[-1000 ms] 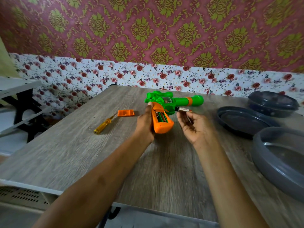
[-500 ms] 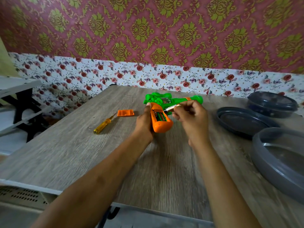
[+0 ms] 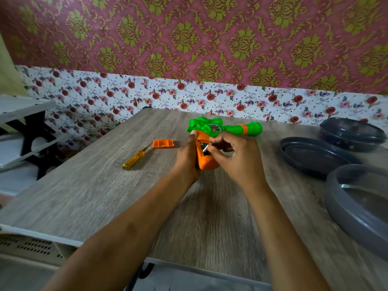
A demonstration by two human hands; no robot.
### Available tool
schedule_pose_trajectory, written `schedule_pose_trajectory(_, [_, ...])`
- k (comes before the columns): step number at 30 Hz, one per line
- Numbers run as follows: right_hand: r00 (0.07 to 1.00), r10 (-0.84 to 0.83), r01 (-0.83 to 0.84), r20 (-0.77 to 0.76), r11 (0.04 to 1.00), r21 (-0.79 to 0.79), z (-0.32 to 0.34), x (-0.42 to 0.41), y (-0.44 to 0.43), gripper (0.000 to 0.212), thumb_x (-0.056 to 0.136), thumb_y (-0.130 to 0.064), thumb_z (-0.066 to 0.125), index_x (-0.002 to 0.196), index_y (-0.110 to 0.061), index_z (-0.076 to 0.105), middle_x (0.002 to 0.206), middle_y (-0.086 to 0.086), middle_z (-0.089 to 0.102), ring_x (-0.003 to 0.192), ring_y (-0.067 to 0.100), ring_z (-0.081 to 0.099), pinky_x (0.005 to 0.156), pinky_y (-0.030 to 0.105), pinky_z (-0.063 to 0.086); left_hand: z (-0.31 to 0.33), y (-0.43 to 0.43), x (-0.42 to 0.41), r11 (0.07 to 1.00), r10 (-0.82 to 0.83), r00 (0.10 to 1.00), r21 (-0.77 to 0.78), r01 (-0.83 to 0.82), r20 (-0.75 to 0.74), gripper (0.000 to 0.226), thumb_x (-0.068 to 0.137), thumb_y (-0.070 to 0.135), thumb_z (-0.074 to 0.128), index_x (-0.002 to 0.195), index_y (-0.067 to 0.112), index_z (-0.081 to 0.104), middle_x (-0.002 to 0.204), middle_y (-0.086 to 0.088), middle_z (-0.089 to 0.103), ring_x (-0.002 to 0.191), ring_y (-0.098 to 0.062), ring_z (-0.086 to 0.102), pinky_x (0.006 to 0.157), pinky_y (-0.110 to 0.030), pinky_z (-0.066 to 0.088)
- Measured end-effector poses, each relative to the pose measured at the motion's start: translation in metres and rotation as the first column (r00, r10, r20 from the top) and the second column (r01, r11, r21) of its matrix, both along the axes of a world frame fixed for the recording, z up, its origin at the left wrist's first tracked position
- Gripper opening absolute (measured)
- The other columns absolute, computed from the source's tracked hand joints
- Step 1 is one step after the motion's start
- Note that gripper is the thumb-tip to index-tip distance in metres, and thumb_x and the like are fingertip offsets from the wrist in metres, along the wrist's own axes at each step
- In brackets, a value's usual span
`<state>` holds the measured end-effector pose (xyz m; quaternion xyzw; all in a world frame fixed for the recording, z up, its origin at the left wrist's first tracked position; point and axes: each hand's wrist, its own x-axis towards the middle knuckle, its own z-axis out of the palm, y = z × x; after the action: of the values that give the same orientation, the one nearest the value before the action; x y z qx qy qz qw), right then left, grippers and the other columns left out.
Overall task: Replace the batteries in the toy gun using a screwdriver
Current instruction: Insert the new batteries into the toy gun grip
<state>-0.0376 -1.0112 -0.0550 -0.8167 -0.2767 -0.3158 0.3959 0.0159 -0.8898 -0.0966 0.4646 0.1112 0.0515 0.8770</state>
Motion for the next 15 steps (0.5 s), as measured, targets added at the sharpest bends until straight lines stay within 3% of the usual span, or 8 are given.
schedule_pose_trajectory(4, [0.998, 0.035, -0.035, -0.047, 0.999, 0.003, 0.0016, -0.0001, -0.0017, 0.025, 0.075, -0.029, 0.063, 0.092, -0.015, 0.074, 0.090, -0.001, 0.075, 0.082, 0.012, 0.070, 0.075, 0.037, 0.057, -0.0013, 0.0007, -0.0006, 1.000, 0.016, 1.000, 0.023, -0.016, -0.016, 0.053, 0.095, 0.044, 0.045, 0.129, 0.004, 0.051, 0.123, -0.023, 0.060, 0.109, -0.035, 0.060, 0.094, -0.047, 0.048])
schedule_pose_trajectory(9, [0.993, 0.062, -0.056, -0.095, 0.996, 0.067, 0.0044, -0.0015, -0.0050, 0.020, 0.073, -0.025, 0.068, 0.086, -0.012, 0.075, 0.088, -0.001, 0.075, 0.082, 0.009, 0.069, 0.077, 0.026, 0.055, 0.0011, -0.0004, -0.0003, 0.999, 0.030, 0.999, 0.011, -0.030, -0.024, 0.052, 0.096, 0.041, 0.046, 0.129, 0.001, 0.050, 0.121, -0.024, 0.060, 0.111, -0.036, 0.060, 0.095, -0.048, 0.048])
schedule_pose_trajectory(13, [0.992, 0.005, -0.005, -0.123, 1.000, -0.004, 0.0018, -0.0014, -0.0045, 0.004, 0.074, -0.017, 0.074, 0.077, -0.015, 0.074, 0.079, -0.001, 0.074, 0.075, 0.013, 0.067, 0.070, 0.033, 0.054, 0.0035, -0.0015, -0.0028, 0.997, 0.051, 0.998, 0.056, -0.049, -0.028, 0.048, 0.095, 0.041, 0.047, 0.120, 0.001, 0.054, 0.102, -0.018, 0.064, 0.086, -0.027, 0.063, 0.085, -0.041, 0.050])
schedule_pose_trajectory(15, [0.987, -0.024, 0.020, -0.157, 0.999, -0.028, 0.0011, -0.0019, -0.0027, 0.001, 0.074, -0.018, 0.073, 0.075, -0.018, 0.074, 0.078, -0.002, 0.074, 0.075, 0.013, 0.067, 0.070, 0.035, 0.054, 0.0017, -0.0009, -0.0011, 0.995, 0.056, 0.998, 0.084, -0.053, -0.038, 0.050, 0.094, 0.043, 0.048, 0.120, 0.001, 0.055, 0.099, -0.017, 0.065, 0.084, -0.026, 0.063, 0.081, -0.039, 0.051])
